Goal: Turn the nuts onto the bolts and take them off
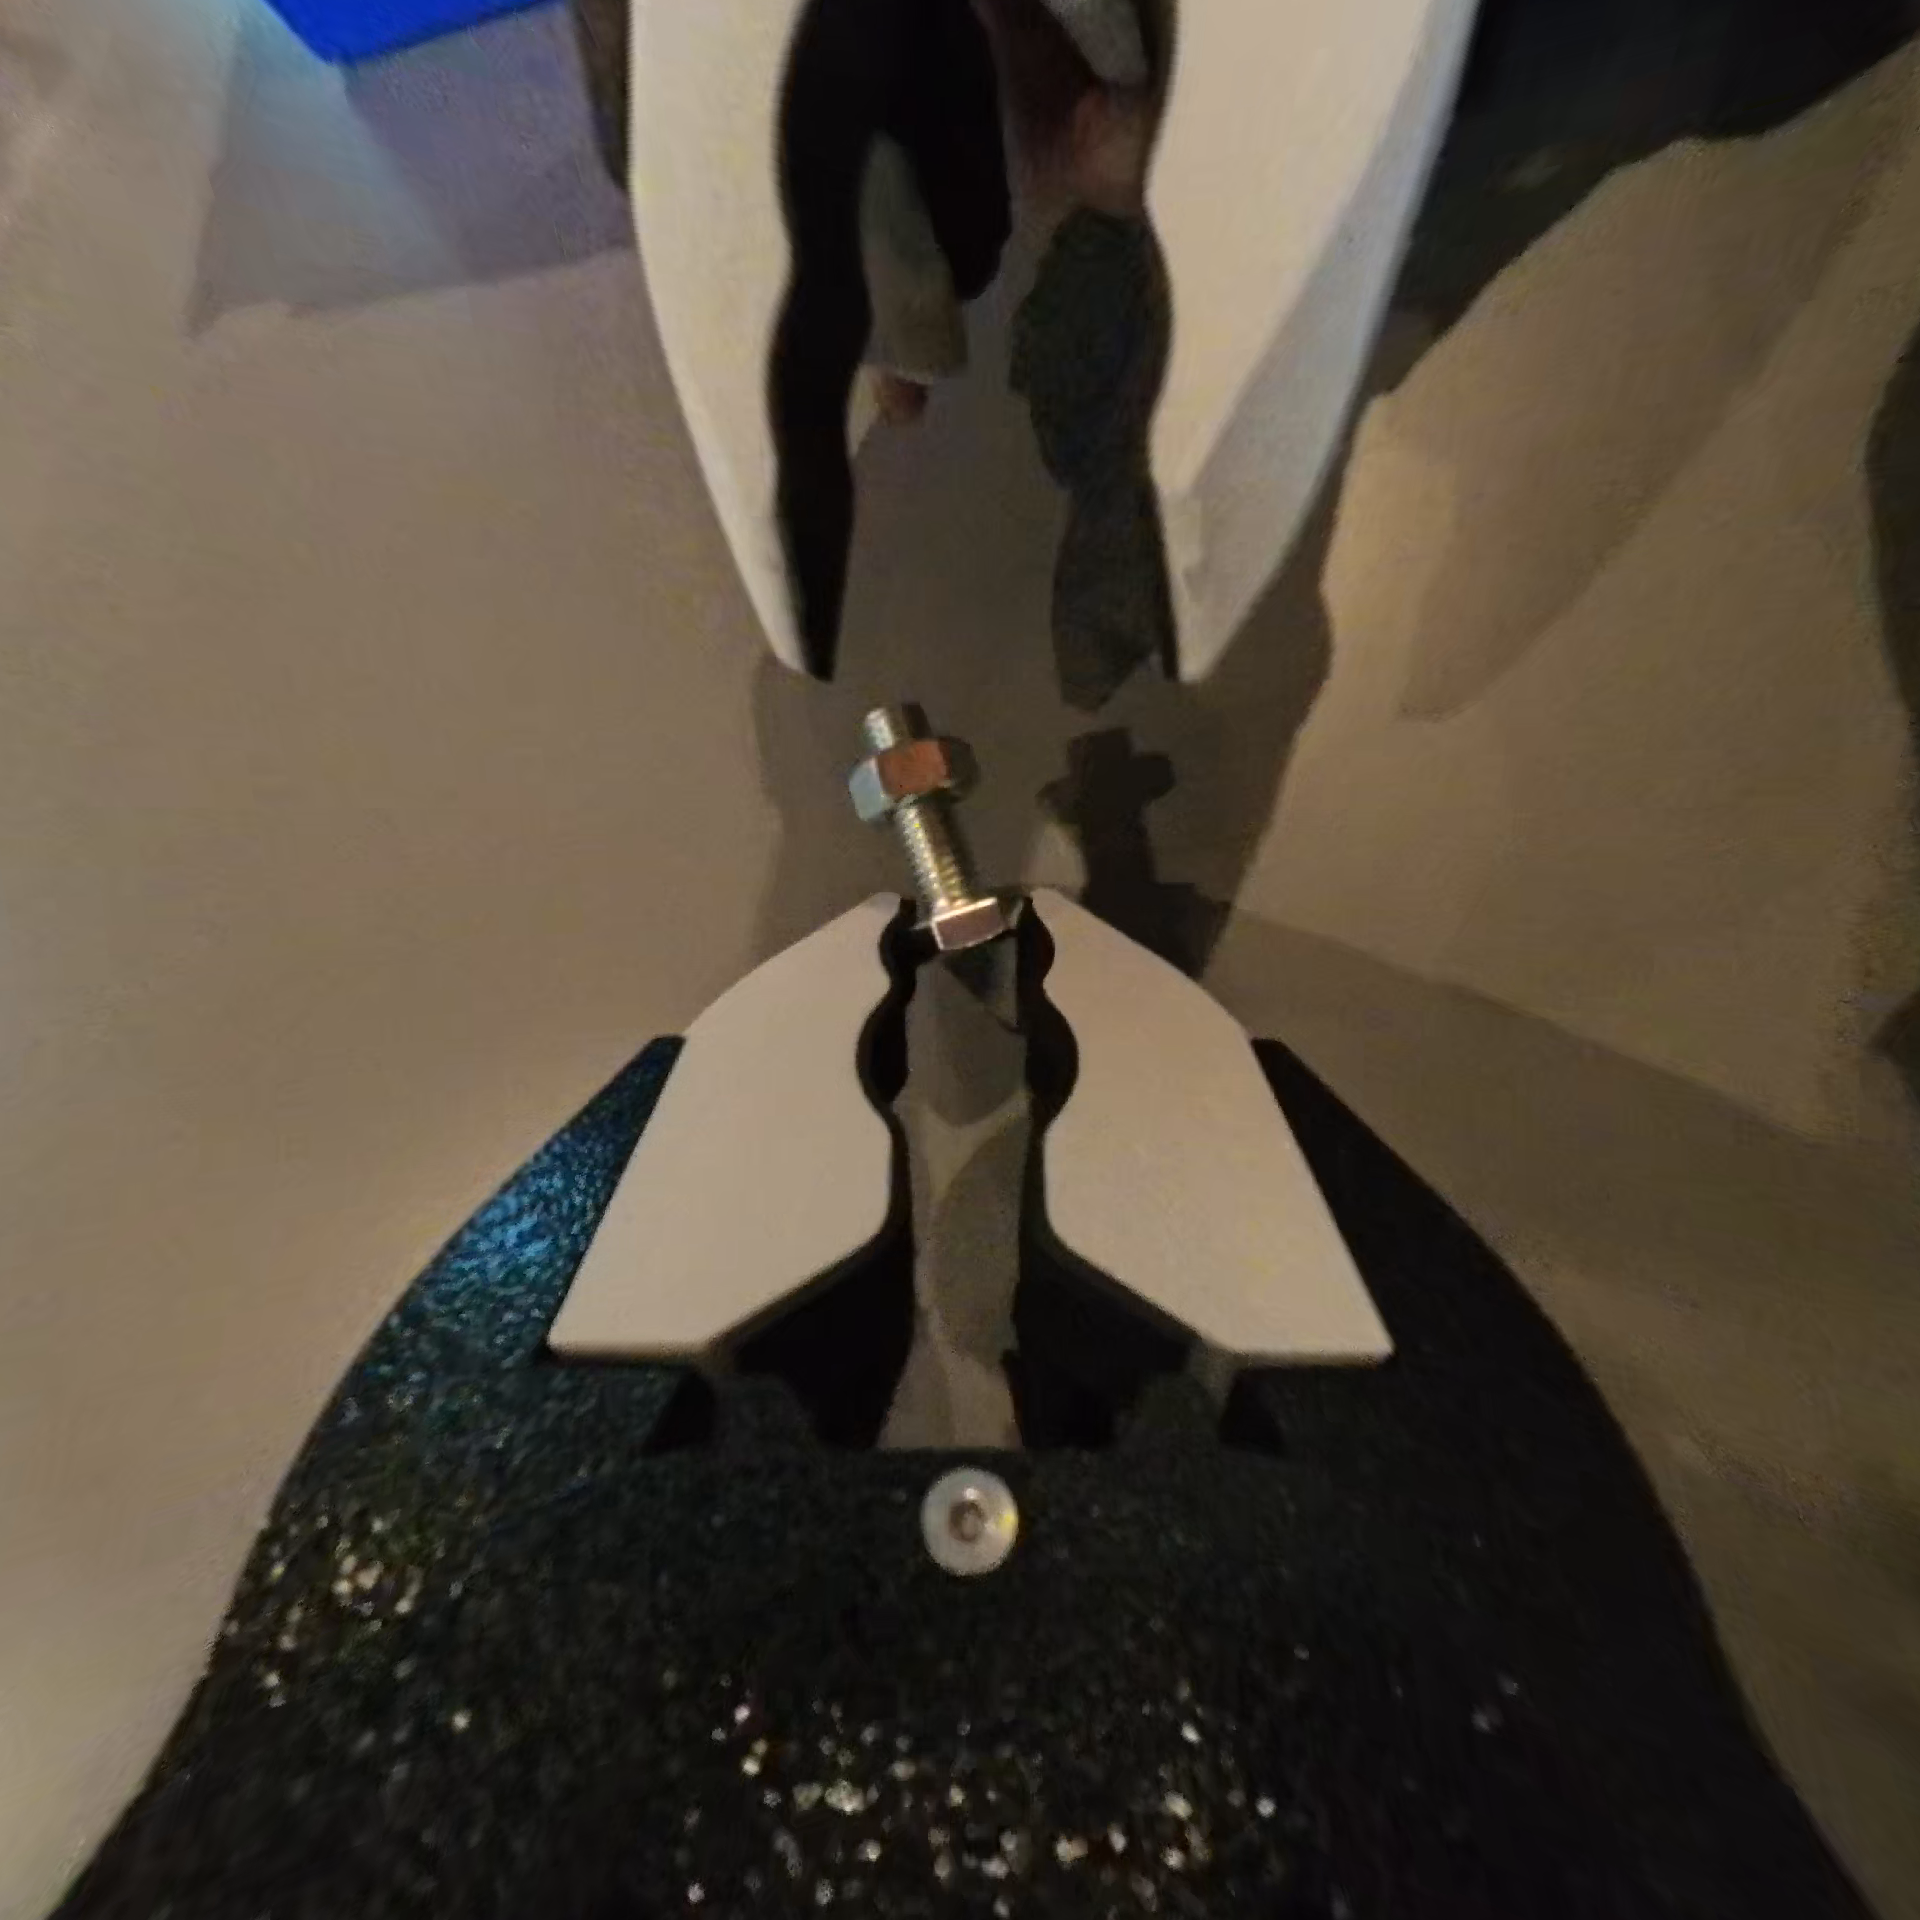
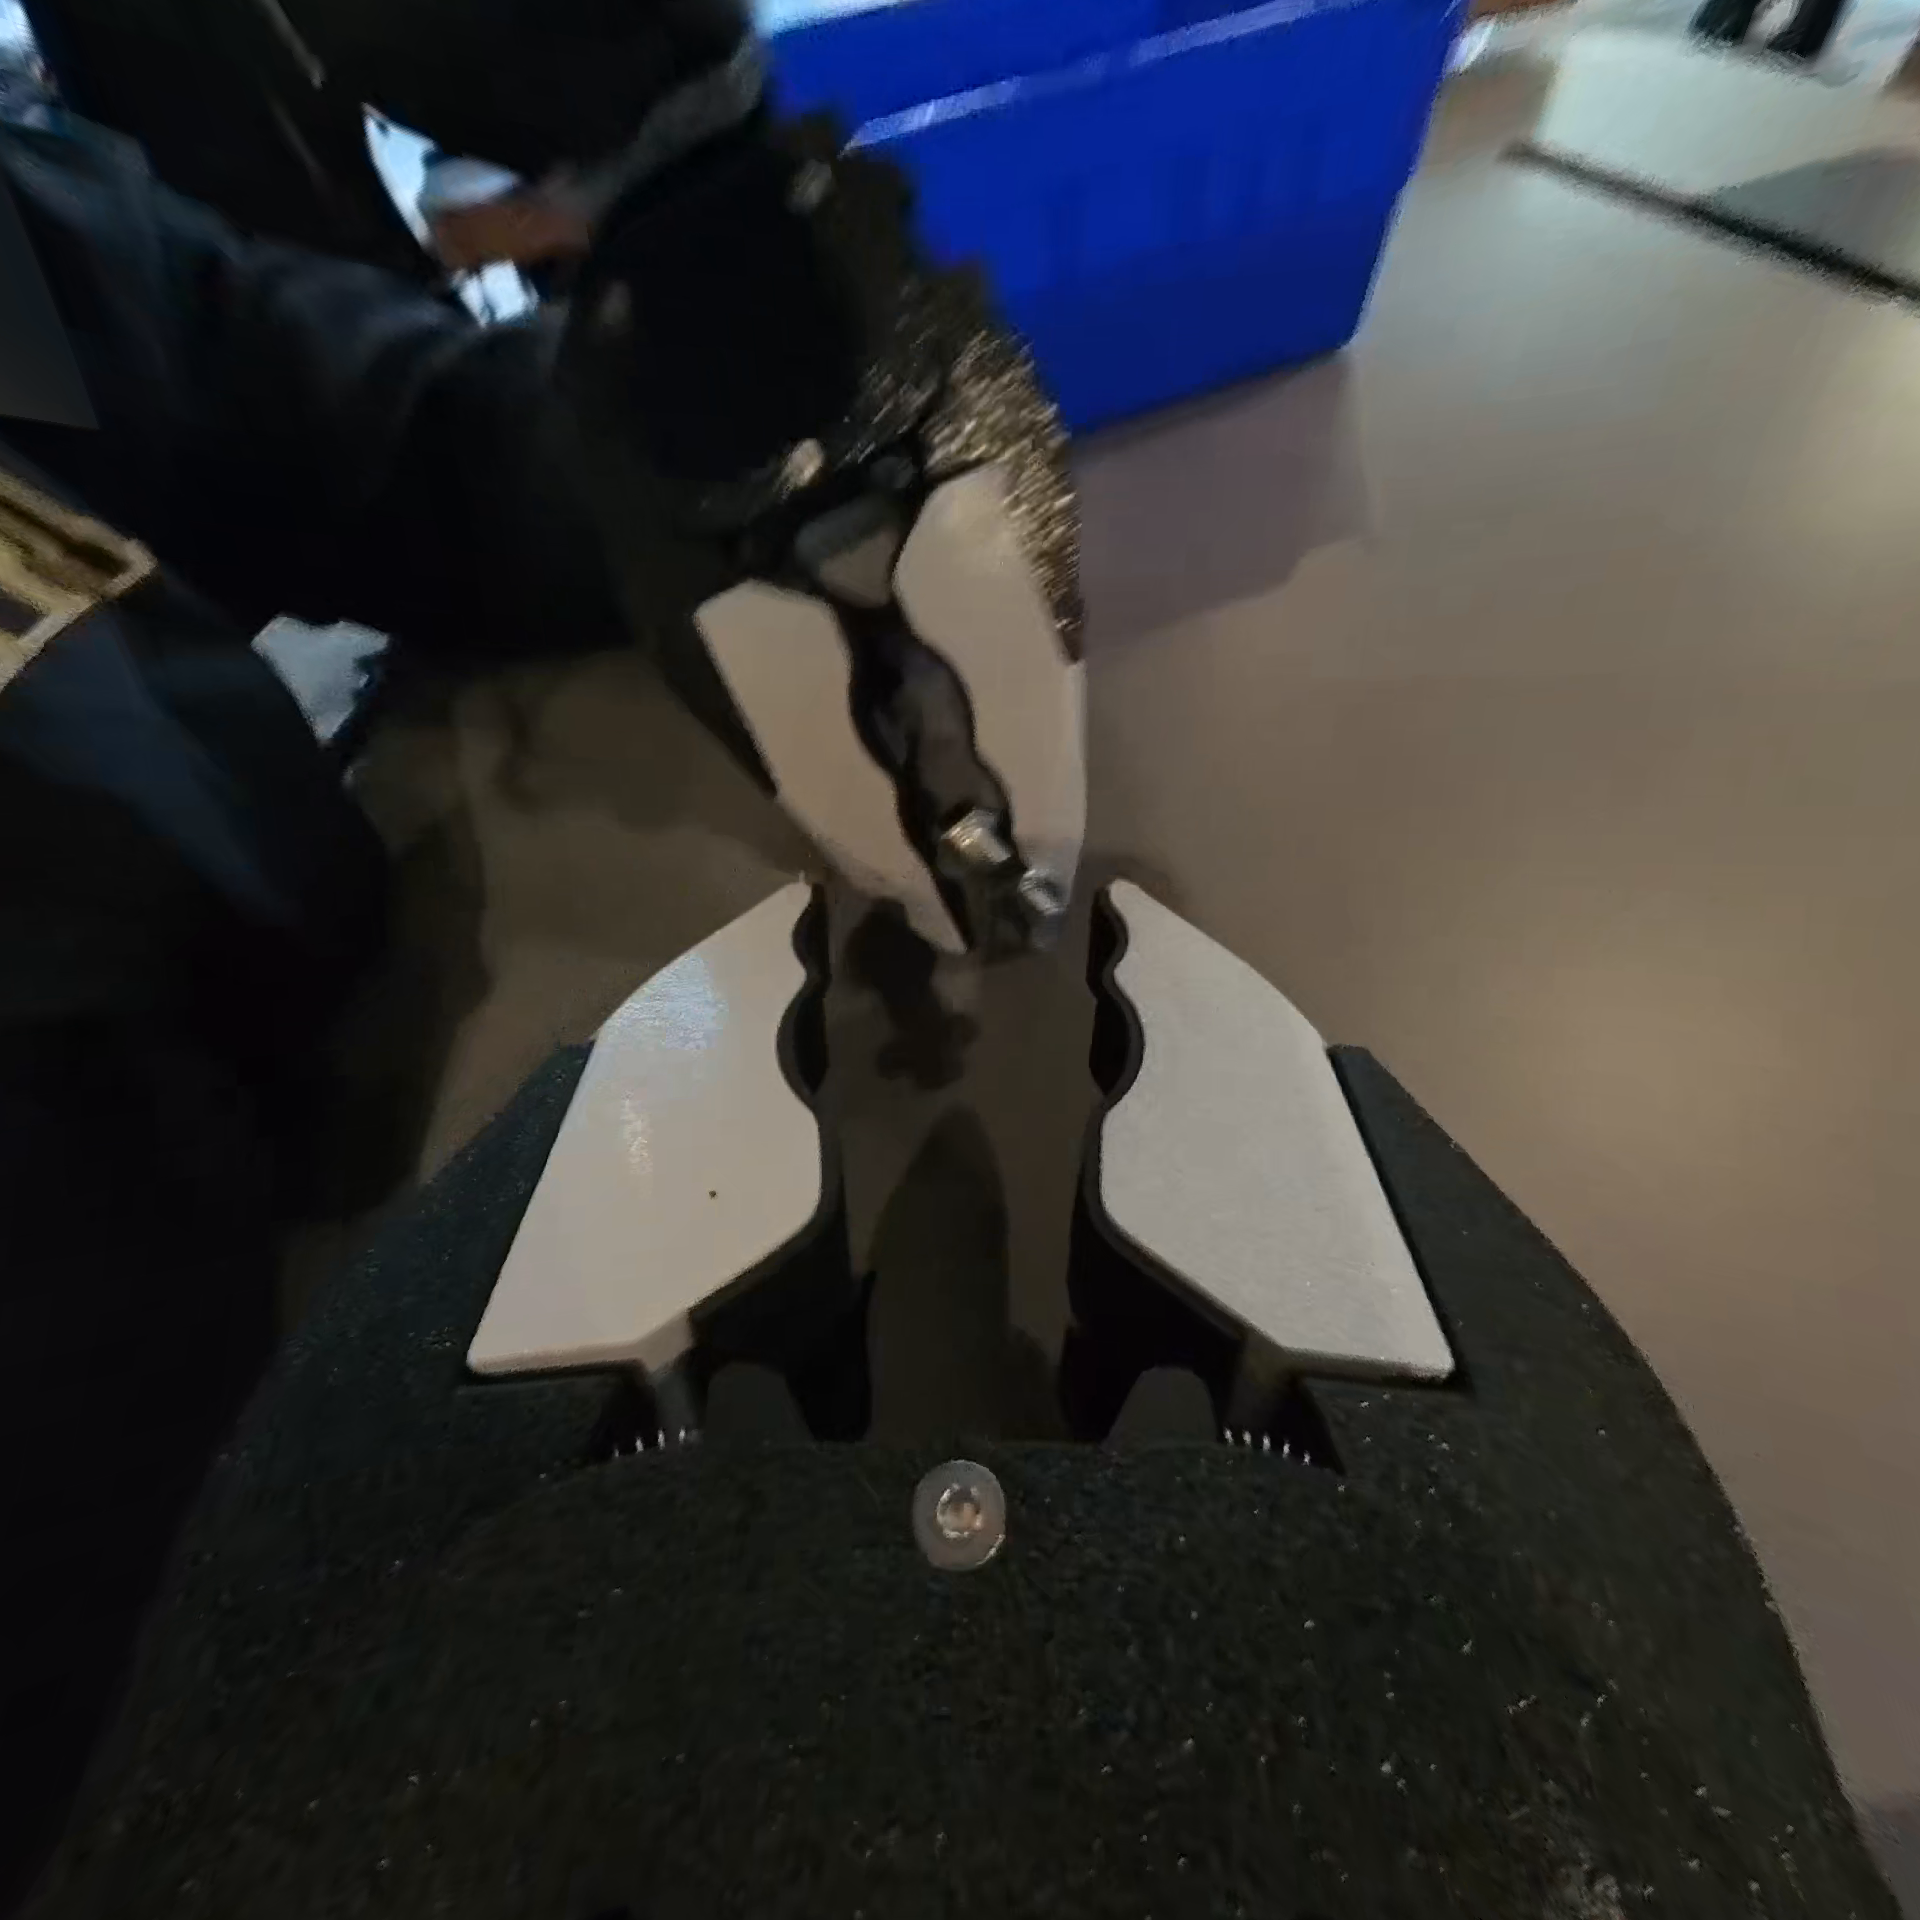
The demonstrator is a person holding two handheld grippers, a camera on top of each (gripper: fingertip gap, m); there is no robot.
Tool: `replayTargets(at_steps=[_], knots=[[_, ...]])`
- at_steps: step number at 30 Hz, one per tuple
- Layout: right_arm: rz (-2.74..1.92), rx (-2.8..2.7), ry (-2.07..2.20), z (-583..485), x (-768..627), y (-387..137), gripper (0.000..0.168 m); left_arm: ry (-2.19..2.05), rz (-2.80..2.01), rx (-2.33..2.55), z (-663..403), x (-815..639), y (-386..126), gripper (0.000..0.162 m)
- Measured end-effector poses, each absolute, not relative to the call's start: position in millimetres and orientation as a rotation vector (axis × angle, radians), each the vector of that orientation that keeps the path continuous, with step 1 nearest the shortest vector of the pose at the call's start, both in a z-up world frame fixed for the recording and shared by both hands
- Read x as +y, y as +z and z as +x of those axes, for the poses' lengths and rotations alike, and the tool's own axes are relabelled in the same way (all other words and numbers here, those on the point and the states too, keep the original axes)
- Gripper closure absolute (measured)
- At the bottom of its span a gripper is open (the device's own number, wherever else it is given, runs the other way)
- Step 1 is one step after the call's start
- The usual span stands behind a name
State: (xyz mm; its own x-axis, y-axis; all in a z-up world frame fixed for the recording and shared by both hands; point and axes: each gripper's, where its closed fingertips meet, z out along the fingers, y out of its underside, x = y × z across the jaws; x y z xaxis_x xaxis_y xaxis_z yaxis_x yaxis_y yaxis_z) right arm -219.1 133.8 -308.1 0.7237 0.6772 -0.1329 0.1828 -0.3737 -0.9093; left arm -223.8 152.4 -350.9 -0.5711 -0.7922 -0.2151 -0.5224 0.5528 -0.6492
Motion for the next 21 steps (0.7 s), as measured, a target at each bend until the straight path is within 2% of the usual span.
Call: replayTargets(at_steps=[12,15,16,21], knots=[[-1.96,-0.731,0.677,-232.2,135.7,-316.3,0.119,-0.928,-1.06,2.341,-220.9,141.9,-352.9,0.144],[-1.856,-0.82,0.772,-240.8,121.2,-305.2,0.139,-0.977,-1.088,2.329,-221.1,141.8,-353.4,0.144],[-1.845,-0.813,0.759,-239.6,121.7,-303.7,0.139,-0.987,-1.089,2.325,-221.1,141.8,-353.4,0.144],[-1.898,-0.743,0.64,-226.9,136.9,-309.6,0.122,-1.017,-1.086,2.323,-221.1,141.5,-353.5,0.145]])
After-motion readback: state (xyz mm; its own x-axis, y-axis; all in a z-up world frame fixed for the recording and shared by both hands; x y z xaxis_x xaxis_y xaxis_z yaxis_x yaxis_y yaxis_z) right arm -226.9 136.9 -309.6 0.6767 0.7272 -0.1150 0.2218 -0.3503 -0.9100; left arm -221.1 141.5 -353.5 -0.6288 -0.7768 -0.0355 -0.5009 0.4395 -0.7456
